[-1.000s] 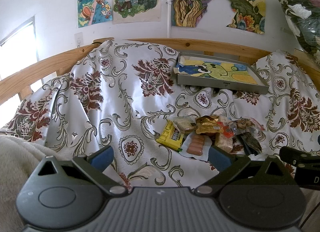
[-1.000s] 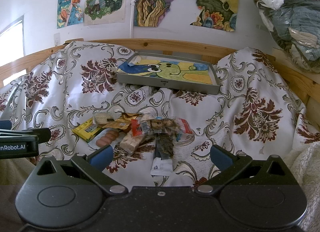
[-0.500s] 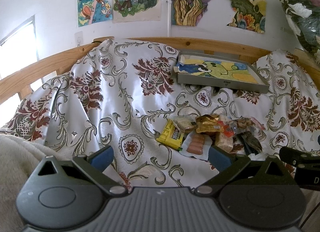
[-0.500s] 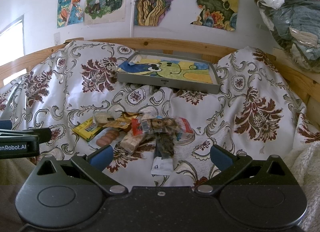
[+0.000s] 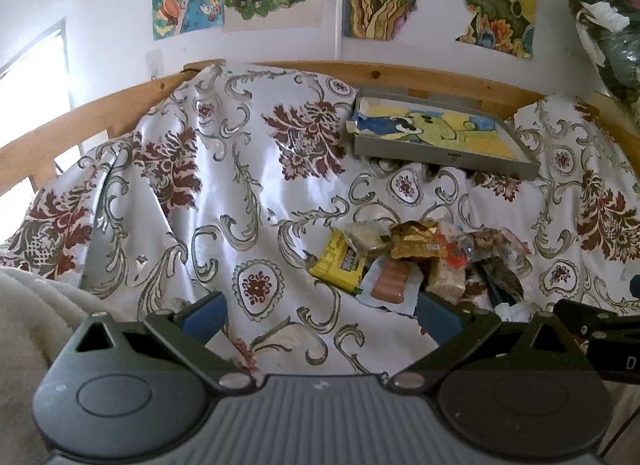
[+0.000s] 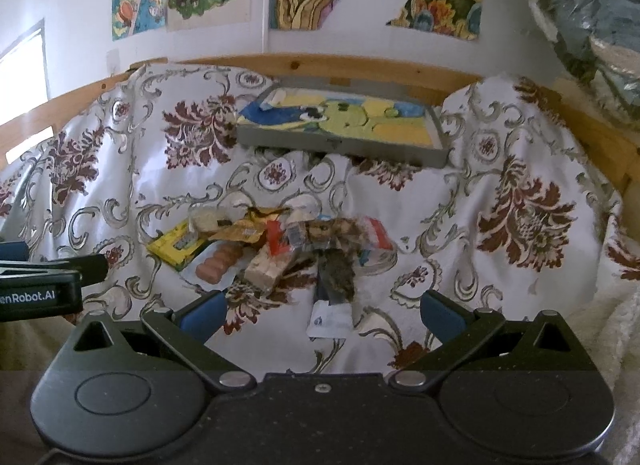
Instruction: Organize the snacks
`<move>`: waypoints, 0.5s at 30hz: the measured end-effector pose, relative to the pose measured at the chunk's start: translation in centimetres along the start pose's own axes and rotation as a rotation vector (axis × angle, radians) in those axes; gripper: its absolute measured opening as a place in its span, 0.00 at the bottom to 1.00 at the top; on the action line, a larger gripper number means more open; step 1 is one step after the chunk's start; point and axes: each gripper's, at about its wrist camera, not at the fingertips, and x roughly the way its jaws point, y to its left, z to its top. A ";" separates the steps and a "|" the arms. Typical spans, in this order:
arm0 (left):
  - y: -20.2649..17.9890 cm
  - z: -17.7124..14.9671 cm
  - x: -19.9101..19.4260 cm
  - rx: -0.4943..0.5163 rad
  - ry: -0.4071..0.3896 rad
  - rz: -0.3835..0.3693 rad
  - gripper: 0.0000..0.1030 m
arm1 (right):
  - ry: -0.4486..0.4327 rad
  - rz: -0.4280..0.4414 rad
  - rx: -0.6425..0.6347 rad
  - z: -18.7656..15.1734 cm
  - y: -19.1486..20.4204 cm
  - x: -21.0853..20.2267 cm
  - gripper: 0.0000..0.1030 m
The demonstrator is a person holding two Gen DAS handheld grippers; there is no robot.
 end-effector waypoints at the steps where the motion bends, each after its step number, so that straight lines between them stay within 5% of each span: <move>1: 0.0 0.1 0.1 0.001 0.007 -0.002 1.00 | 0.006 0.002 0.000 0.2 0.0 0.2 0.99; 15: -0.2 3.4 2.9 0.006 0.059 -0.012 1.00 | 0.009 0.025 0.014 3.2 -0.7 2.3 0.99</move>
